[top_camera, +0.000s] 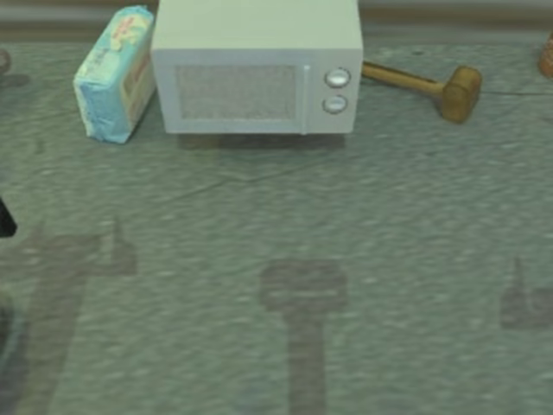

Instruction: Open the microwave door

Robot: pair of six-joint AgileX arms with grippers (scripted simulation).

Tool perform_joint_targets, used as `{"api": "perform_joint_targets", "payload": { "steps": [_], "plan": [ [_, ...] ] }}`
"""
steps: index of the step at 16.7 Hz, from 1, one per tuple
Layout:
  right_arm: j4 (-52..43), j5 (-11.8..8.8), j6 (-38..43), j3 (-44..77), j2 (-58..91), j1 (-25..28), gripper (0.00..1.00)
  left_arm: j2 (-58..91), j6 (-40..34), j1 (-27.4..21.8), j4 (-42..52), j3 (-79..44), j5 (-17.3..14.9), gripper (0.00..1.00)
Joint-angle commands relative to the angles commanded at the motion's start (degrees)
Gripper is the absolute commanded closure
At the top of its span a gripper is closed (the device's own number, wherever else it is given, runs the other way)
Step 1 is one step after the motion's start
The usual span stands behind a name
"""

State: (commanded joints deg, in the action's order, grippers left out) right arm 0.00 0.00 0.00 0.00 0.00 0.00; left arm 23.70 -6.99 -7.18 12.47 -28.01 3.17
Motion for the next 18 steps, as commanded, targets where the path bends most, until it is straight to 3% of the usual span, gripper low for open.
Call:
{"api": "perform_joint_targets", "payload": {
  "steps": [18],
  "plan": [
    [0.0, 0.0, 0.0, 0.0, 0.0, 0.0, 0.00, 94.8, -23.5, -26.2, 52.6, -101.7, 12.7, 0.00]
  ]
}}
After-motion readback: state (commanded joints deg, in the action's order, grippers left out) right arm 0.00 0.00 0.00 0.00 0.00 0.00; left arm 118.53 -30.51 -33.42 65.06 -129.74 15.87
